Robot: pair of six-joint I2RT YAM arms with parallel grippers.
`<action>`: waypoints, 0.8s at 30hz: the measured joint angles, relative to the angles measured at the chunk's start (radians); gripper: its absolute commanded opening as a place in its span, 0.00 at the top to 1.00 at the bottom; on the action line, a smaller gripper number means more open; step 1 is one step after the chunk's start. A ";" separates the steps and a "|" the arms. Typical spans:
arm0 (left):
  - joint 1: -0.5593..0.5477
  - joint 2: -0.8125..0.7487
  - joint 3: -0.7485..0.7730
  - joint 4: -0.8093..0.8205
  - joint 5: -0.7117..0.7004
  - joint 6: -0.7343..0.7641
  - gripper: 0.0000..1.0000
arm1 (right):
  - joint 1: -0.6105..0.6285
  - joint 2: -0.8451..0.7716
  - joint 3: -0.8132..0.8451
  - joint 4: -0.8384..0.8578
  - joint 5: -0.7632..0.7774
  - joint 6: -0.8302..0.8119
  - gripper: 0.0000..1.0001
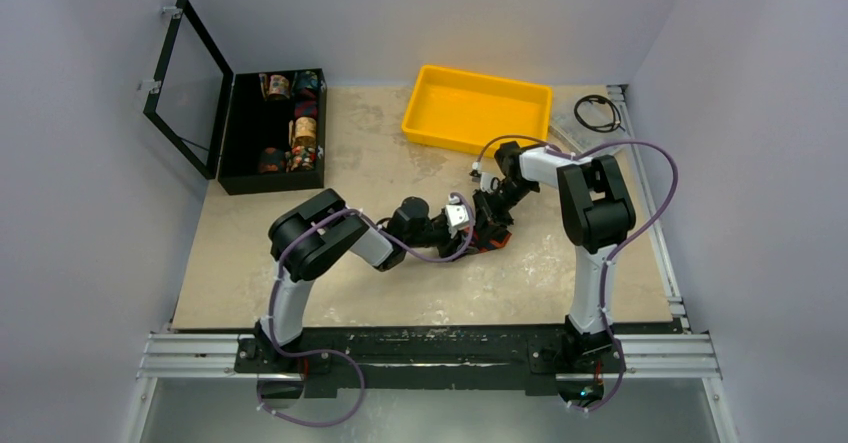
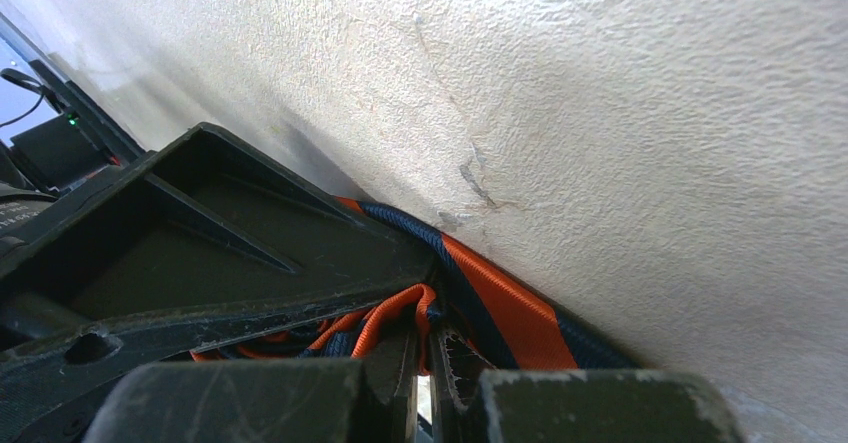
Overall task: Roll the ties
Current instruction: Roll the tie at the center of the board.
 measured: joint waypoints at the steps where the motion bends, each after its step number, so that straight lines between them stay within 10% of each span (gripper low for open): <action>1: 0.000 0.000 0.000 -0.003 0.000 0.006 0.61 | 0.000 0.000 0.000 0.000 0.000 0.001 1.00; 9: -0.016 -0.035 0.010 -0.113 -0.056 0.093 0.91 | 0.000 -0.004 -0.001 -0.002 -0.001 -0.011 0.82; 24: -0.019 -0.082 0.122 -0.439 -0.082 0.175 1.00 | -0.092 -0.018 0.001 -0.050 -0.081 -0.180 0.55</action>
